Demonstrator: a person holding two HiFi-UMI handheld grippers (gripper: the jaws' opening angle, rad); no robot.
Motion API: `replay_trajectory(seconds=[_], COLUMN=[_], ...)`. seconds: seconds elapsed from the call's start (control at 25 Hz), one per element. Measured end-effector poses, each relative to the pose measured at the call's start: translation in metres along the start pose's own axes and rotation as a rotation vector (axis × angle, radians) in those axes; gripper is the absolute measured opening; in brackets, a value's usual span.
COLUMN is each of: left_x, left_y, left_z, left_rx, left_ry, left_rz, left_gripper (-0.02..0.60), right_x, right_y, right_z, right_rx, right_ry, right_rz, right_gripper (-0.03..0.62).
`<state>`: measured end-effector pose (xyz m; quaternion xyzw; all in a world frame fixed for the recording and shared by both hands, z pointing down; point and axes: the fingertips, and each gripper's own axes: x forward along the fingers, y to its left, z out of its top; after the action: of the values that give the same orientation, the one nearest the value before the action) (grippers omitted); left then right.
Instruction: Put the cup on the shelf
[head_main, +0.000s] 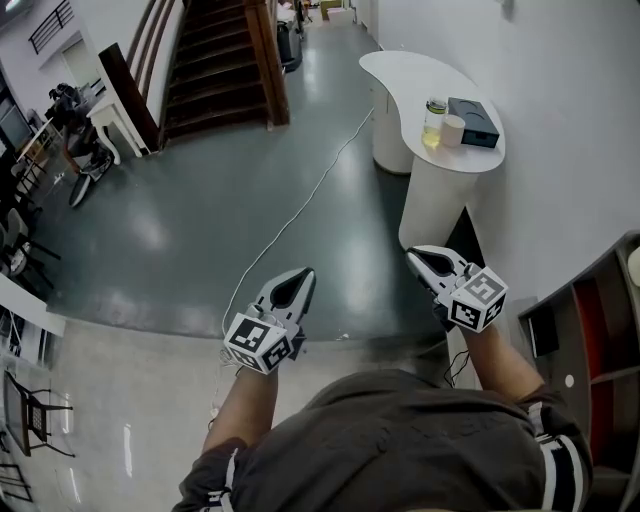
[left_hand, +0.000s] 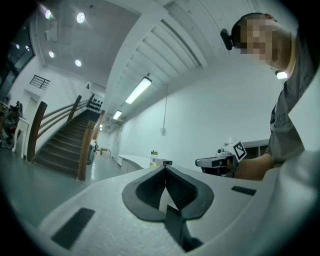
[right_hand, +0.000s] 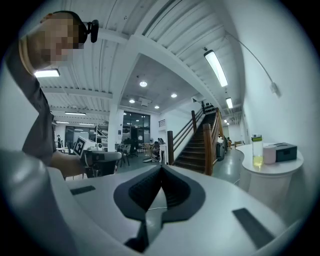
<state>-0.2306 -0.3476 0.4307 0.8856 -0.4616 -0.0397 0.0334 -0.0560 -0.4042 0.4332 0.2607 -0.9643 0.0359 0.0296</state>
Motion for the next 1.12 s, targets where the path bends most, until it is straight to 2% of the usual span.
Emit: replay_trajectory(seconds=[0.32, 1.12], left_x=[0.006, 0.009], left_y=[-0.014, -0.019], left_z=[-0.012, -0.007], left_rx=[-0.004, 0.024], left_ry=[0.024, 0.035], left_rz=[-0.015, -0.019], left_gripper=[0.005, 0.005], right_x=[-0.008, -0.01], right_y=[-0.007, -0.007], right_z=[-0.01, 0.0], right_rx=[-0.002, -0.058], right_ry=[0.012, 0.015], right_rz=[-0.004, -0.005], right_gripper=[-0.009, -0.011])
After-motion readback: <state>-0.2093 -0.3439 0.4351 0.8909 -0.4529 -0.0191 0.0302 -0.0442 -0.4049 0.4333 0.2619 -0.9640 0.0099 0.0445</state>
